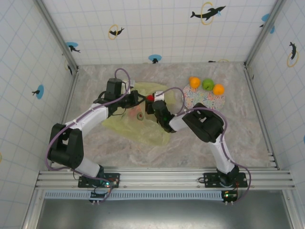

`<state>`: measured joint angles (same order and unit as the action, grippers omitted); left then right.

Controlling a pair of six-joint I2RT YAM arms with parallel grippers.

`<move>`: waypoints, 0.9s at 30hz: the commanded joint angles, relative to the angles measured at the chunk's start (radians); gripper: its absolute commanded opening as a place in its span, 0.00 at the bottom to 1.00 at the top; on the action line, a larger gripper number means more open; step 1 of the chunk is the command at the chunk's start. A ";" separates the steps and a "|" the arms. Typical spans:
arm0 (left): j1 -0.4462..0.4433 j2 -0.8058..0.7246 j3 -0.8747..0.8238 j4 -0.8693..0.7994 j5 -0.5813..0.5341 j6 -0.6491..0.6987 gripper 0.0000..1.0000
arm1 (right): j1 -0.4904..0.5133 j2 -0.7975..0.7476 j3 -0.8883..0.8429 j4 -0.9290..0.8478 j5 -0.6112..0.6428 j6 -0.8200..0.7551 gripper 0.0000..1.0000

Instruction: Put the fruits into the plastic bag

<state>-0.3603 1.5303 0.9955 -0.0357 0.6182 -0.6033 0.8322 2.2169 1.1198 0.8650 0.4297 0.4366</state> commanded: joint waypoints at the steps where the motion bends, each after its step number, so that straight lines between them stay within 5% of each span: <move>1: -0.008 -0.019 -0.003 0.023 0.019 -0.006 0.00 | 0.005 0.048 0.081 0.024 0.026 0.049 0.69; 11: -0.008 -0.024 -0.001 0.020 0.016 -0.006 0.00 | -0.023 -0.049 -0.007 0.012 -0.113 -0.027 0.92; 19: -0.008 -0.023 -0.002 0.019 0.011 -0.003 0.00 | -0.057 -0.215 -0.170 -0.022 -0.280 -0.058 0.94; 27: -0.007 -0.023 -0.001 0.014 0.005 -0.001 0.00 | -0.141 -0.376 -0.322 -0.104 -0.656 -0.125 0.91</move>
<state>-0.3603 1.5303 0.9955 -0.0360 0.6170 -0.6029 0.7151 1.9053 0.8410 0.8078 -0.0441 0.3546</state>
